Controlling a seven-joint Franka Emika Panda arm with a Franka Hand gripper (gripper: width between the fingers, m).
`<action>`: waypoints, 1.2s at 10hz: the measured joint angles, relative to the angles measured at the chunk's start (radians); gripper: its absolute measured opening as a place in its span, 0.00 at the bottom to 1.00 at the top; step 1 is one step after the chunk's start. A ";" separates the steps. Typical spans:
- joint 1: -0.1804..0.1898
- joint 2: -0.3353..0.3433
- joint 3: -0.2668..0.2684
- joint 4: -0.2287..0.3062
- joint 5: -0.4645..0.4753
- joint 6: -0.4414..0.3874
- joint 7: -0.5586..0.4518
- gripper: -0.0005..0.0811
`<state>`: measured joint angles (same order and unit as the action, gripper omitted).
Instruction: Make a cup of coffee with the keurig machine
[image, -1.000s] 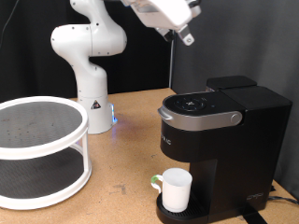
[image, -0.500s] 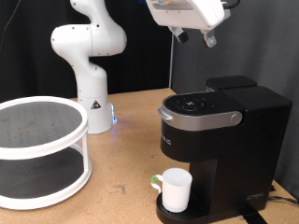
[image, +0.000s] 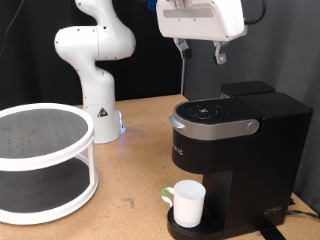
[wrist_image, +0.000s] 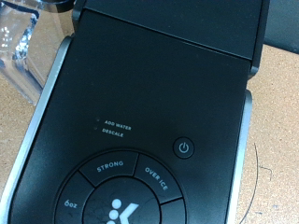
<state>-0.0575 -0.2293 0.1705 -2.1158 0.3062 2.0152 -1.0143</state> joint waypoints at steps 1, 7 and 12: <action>0.000 0.000 -0.004 0.000 0.024 -0.018 -0.001 0.99; 0.003 0.039 0.095 0.094 -0.218 -0.071 0.167 0.99; 0.001 0.087 0.107 0.083 -0.240 -0.027 0.185 0.99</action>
<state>-0.0568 -0.1427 0.2770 -2.0323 0.0665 1.9880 -0.8295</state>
